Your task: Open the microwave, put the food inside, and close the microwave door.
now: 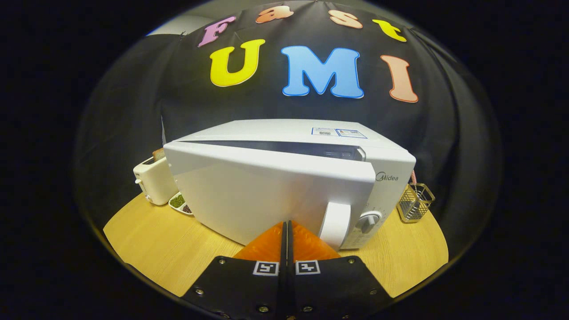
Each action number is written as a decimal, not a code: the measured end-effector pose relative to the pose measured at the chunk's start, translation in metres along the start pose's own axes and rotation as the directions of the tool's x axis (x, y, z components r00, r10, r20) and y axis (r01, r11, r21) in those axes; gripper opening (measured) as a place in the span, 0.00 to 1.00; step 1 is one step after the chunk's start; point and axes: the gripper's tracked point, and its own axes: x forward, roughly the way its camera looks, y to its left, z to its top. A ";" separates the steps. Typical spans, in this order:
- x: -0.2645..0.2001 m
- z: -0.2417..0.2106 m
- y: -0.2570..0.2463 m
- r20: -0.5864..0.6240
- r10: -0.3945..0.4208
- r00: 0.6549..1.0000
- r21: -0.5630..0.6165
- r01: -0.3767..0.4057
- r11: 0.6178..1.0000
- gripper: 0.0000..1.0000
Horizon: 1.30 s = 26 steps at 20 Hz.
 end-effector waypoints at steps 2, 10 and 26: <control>0.008 0.003 -0.004 0.004 -0.010 1.000 0.007 0.010 1.000 0.00; 0.026 0.015 -0.010 0.011 -0.010 1.000 -0.001 0.010 1.000 0.00; 0.023 0.037 -0.003 0.046 -0.042 0.998 0.025 0.041 0.999 0.00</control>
